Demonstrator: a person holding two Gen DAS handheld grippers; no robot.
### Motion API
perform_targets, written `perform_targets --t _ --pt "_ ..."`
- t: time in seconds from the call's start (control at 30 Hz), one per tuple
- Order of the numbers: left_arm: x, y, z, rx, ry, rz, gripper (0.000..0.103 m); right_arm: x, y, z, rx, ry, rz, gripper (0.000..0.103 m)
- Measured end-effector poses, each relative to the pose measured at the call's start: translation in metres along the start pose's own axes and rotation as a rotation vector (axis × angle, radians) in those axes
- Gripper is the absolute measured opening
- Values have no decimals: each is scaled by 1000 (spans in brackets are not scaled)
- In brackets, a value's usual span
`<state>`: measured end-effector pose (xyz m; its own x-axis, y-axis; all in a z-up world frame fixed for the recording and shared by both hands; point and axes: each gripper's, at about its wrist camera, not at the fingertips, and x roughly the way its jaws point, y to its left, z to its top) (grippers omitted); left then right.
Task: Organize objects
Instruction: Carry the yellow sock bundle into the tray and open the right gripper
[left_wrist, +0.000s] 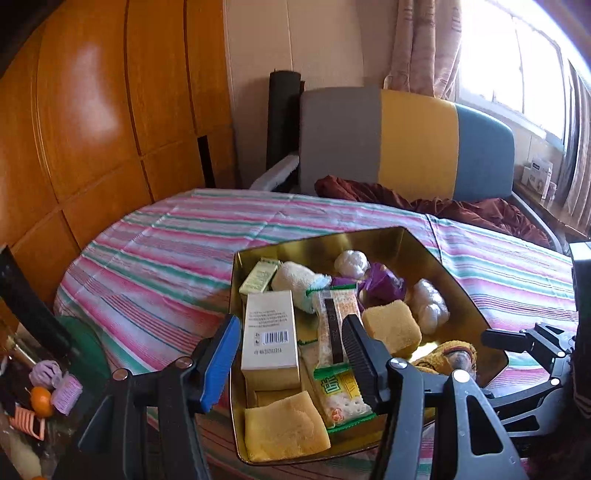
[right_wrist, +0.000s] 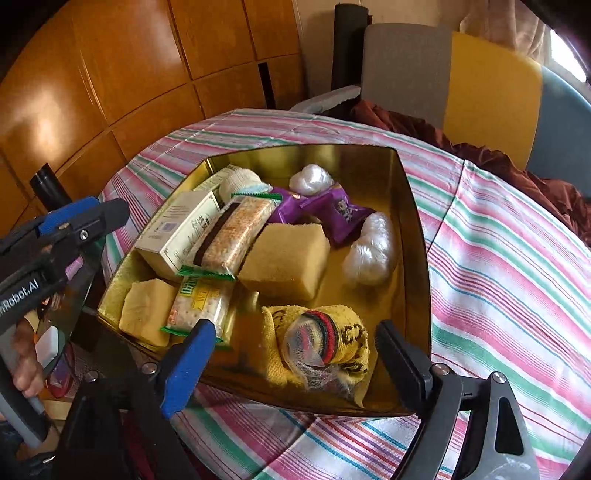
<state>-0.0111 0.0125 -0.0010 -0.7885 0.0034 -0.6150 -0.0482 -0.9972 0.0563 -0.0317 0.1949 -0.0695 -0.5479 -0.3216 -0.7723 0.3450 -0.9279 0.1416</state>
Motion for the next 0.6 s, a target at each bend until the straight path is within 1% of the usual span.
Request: perform_targets --t 0.17,0.23,0.33,0.43,0.6 --pt "-9 -8 5 16 -39 -8 58 -17 2 0 33 -62 -10 89" --pt "-11 -9 6 10 -40 -21 58 -23 2 -1 37 -79 -20 89" --pt "-13 -12 5 -2 -35 -46 58 -29 3 -2 49 -92 -27 89" --pt "-13 -15 4 -29 -12 -85 58 -32 5 -5 60 -100 -28 89" --pt "-10 -19 0 -54 18 -116 58 -35 8 -10 66 -102 -34 89"
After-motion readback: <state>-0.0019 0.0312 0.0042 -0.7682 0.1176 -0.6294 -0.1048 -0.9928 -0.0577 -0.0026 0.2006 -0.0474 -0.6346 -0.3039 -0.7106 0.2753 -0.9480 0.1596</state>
